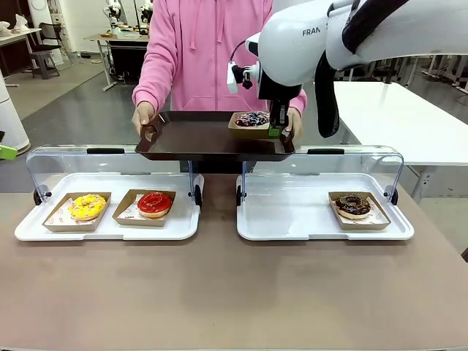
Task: Provide the desired donut to the person.
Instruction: Place the picked Paper togo box onto the Handle tray extended by the person.
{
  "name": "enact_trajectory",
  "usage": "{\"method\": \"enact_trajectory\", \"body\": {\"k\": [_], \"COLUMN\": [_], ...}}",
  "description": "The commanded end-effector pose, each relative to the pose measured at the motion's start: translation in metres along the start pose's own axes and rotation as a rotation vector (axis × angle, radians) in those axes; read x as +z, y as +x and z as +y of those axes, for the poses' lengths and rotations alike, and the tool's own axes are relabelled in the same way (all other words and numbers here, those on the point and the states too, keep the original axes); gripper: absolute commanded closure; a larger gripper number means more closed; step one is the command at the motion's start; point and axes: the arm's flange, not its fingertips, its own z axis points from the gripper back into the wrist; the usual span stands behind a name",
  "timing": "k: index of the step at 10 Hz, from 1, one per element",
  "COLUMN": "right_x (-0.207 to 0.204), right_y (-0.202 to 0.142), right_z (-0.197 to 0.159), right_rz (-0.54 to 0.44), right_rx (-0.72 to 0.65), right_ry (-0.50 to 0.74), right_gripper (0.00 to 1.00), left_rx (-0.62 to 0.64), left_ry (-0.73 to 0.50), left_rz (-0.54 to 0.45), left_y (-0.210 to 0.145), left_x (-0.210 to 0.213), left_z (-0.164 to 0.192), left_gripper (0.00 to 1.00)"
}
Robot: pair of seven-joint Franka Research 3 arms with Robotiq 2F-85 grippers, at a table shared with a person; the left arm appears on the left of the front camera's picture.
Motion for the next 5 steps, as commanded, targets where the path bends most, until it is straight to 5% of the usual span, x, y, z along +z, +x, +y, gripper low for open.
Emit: {"method": "enact_trajectory", "body": {"k": [1,5], "right_x": [-0.002,-0.023], "right_y": [0.004,0.002], "right_z": [-0.012,-0.028], "right_rz": [0.031,-0.01], "right_rx": [-0.005,-0.009], "right_ry": [-0.03,-0.012], "right_gripper": [0.98,0.98], "left_rx": [0.007,0.007], "left_ry": [-0.005,-0.005], "left_rz": [-0.008,-0.008], "left_y": [0.0,0.0], "left_x": [0.0,0.0], "left_z": [0.001,0.001], "left_gripper": [0.0,0.0]}}
